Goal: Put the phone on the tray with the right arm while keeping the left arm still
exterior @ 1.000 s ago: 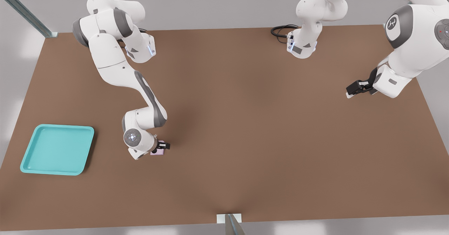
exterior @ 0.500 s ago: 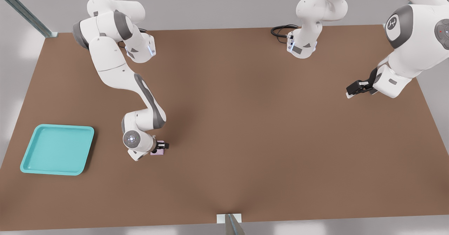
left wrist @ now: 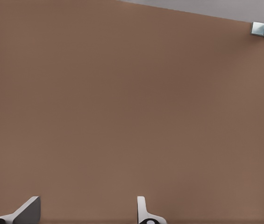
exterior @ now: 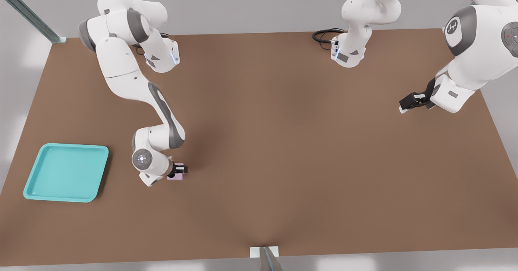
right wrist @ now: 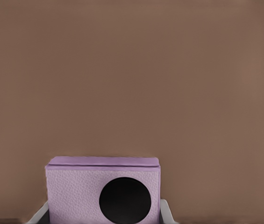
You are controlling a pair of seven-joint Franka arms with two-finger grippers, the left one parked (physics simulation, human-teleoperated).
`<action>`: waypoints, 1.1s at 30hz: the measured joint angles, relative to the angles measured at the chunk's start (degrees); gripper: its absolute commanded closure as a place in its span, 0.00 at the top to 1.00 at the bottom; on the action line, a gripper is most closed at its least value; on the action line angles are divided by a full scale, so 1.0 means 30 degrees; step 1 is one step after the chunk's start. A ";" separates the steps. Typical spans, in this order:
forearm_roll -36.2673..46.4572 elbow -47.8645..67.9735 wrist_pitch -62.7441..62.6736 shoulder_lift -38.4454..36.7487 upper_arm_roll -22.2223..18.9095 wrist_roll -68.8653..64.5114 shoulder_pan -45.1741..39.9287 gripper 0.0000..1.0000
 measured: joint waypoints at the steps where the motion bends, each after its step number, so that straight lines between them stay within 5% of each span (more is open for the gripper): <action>1: 0.0001 -0.0543 -0.0052 -0.0717 0.0018 -0.0092 -0.0411 0.75; 9: 0.0012 -0.2272 -0.0973 -0.3545 0.0086 -0.2134 -0.6186 0.73; 17: -0.0152 -0.1632 -0.0007 -0.2317 -0.1207 -0.6451 -1.0233 0.73; 19: -0.0206 -0.1341 0.0618 -0.1821 -0.1848 -0.7623 -1.0221 1.00; 23: -0.0068 -0.1165 0.1185 -0.2267 -0.2068 -0.9468 -0.9928 1.00; 26: -0.0144 -0.0793 -0.0524 -0.6273 -0.1953 -0.9932 -0.7656 1.00; 29: -0.1113 0.0824 -0.3595 -0.9325 -0.0235 -0.9124 -0.4258 1.00; 33: -0.1645 0.5659 -0.7526 -0.8149 -0.0790 -0.7816 -0.1453 1.00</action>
